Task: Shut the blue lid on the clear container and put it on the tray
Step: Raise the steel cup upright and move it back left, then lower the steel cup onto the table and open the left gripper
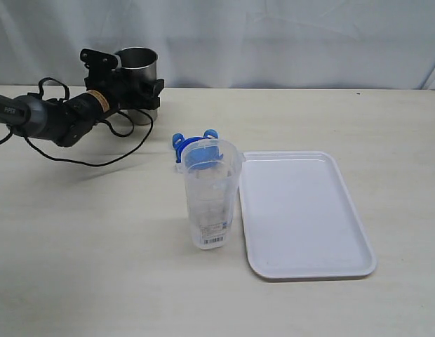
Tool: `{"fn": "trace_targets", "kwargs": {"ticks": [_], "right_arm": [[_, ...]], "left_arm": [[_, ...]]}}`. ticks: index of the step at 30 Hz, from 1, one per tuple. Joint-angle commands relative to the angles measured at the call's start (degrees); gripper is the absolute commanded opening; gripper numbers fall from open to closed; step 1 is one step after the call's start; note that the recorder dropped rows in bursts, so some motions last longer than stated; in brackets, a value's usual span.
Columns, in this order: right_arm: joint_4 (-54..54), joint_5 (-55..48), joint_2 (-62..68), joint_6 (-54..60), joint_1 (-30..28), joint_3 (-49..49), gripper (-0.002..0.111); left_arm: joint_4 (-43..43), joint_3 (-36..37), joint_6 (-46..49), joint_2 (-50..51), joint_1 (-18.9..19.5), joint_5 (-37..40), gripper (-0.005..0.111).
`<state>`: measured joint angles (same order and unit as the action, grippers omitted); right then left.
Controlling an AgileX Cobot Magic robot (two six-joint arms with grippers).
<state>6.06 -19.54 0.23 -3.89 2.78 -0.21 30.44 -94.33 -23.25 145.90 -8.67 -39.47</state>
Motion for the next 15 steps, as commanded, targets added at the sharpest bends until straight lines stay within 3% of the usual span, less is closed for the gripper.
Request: {"fn": "trace_targets", "kwargs": {"ticks": [1,4,10,15], "right_arm": [[0.4,0.0,-0.2,0.0,-0.1,0.2,0.005],[0.4,0.0,-0.2,0.0,-0.1,0.2,0.005],[0.4,0.0,-0.2,0.0,-0.1,0.2,0.005],[0.4,0.0,-0.2,0.0,-0.1,0.2,0.005]], "left_arm": [[1.9,-0.1,0.1,-0.1,0.0,3.1,0.074],[3.6,-0.1,0.0,-0.1,0.0,3.1,0.075],[3.4,-0.1,-2.2,-0.1,-0.6,1.4,0.101],[7.1,-0.1,-2.5,-0.1,-0.7,1.9,0.104]]}}
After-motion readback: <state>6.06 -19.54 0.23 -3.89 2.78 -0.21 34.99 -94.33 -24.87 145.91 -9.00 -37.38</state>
